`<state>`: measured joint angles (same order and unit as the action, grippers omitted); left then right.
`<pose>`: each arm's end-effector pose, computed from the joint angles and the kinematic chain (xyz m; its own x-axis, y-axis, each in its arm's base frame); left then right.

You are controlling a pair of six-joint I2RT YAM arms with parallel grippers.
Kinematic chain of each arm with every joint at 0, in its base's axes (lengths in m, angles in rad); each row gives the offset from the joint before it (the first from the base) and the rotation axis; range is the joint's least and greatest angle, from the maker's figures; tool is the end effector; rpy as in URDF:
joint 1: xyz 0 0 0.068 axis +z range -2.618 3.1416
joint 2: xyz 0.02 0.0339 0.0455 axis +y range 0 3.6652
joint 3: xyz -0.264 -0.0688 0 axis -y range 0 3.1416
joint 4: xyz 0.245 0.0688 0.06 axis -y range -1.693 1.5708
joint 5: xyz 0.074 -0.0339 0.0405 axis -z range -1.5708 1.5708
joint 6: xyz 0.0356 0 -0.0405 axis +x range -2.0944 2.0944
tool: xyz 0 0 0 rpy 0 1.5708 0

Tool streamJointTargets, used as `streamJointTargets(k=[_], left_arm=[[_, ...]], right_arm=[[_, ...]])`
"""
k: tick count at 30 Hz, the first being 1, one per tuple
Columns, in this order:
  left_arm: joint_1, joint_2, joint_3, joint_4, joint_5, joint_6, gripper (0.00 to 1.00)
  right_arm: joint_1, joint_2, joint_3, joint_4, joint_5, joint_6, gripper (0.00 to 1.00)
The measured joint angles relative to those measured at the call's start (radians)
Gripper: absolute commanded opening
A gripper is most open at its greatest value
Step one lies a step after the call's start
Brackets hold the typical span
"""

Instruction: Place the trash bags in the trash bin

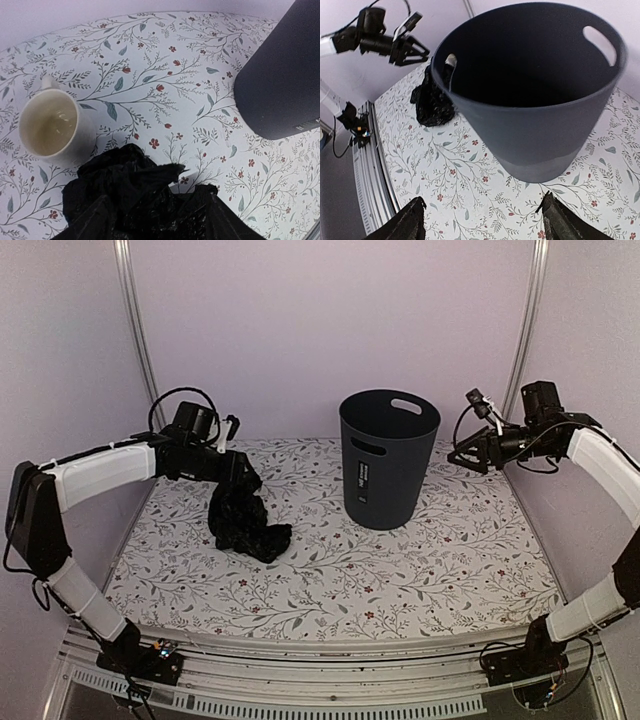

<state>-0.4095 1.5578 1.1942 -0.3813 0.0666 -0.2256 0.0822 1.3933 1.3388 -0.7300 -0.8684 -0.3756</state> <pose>0.3177 -0.1405 0.2722 -0.7050 0.0627 -0.7064 0.2918 0.9335 -0.2084 0.2867 0.0509 0.3514 -0.4380 -0.2739 -0.8562 -0.8085 0.5364 0.2420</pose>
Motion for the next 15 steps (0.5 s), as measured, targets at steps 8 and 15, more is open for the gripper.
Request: streamJointTargets(k=[8,15], left_arm=[[-0.007,0.201,0.184,-0.018,0.057,0.017,0.59],[-0.082,0.283,0.241,-0.093,0.063,0.044,0.32]], right_arm=[[0.22,-0.014,-0.106,0.024,0.058,-0.098,0.75],[0.326,0.011,-0.11,0.043,0.079,-0.138,0.73]])
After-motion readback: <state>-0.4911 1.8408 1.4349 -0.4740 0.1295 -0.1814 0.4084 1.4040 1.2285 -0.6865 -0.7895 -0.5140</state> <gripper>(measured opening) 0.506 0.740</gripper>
